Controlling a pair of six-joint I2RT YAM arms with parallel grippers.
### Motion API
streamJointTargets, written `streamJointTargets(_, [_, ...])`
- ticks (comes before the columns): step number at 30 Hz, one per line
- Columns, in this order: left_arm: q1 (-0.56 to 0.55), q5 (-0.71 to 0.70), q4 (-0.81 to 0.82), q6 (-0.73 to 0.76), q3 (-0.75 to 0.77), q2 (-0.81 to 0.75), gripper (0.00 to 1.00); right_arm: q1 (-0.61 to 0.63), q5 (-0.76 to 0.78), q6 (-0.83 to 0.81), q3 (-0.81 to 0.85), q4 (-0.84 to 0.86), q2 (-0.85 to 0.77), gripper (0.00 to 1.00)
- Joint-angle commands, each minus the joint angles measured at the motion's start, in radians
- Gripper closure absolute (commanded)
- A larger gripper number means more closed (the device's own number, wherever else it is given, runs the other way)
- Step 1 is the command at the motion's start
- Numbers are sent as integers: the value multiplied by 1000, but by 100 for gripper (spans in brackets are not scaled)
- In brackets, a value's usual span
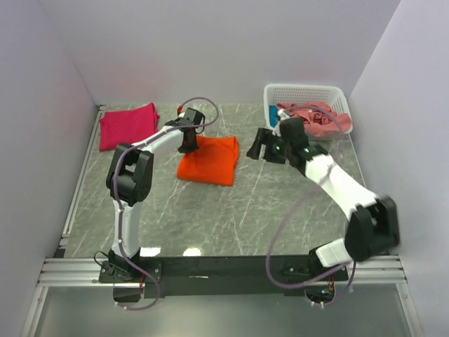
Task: Fold and stack the t-shirts
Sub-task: Neatly place the folded tshirt to the corner
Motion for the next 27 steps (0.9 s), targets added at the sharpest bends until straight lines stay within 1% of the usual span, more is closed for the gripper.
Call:
streamJointTargets(1, [13, -288, -13, 173, 75, -83, 99, 5, 105, 26, -163, 49, -176, 16])
streamJointTargets(2, [18, -315, 7, 201, 83, -81, 99, 5, 115, 35, -197, 54, -252, 16])
streamJointTargets(3, [29, -338, 18, 259, 92, -80, 99, 5, 134, 41, -255, 57, -290, 16])
streamJointTargets(5, [44, -385, 39, 313, 129, -66, 99, 5, 151, 47, -307, 60, -386, 16])
streamJointTargets(6, [62, -387, 57, 359, 142, -60, 99, 4, 160, 49, -345, 49, -416, 16])
streamJointTargets(8, [84, -382, 71, 396, 185, -46, 99, 4, 183, 34, -375, 33, -484, 16])
streamJointTargets(10, [108, -395, 100, 454, 215, -41, 100, 4, 236, 17, -402, -1, -523, 16])
streamJointTargets(13, [127, -460, 159, 540, 231, -41, 100, 2, 288, -2, -424, -40, -583, 15])
streamJointTargets(14, [142, -455, 182, 603, 229, -43, 99, 1, 293, -8, -435, -43, -609, 15])
streamJointTargets(16, [156, -461, 223, 643, 232, -47, 100, 1, 299, -22, -445, -41, -632, 15])
streamJointTargets(18, [171, -487, 229, 683, 250, -44, 99, -3, 312, -28, -455, -40, -652, 15])
streamJointTargets(22, [181, -508, 209, 717, 326, -32, 99, -4, 324, -35, -467, -46, -646, 15])
streamJointTargets(24, [182, -517, 238, 750, 334, -46, 99, -4, 342, -42, -464, -49, -640, 15])
streamJointTargets(27, [191, -488, 220, 740, 395, -55, 99, -4, 373, -45, -456, -59, -643, 15])
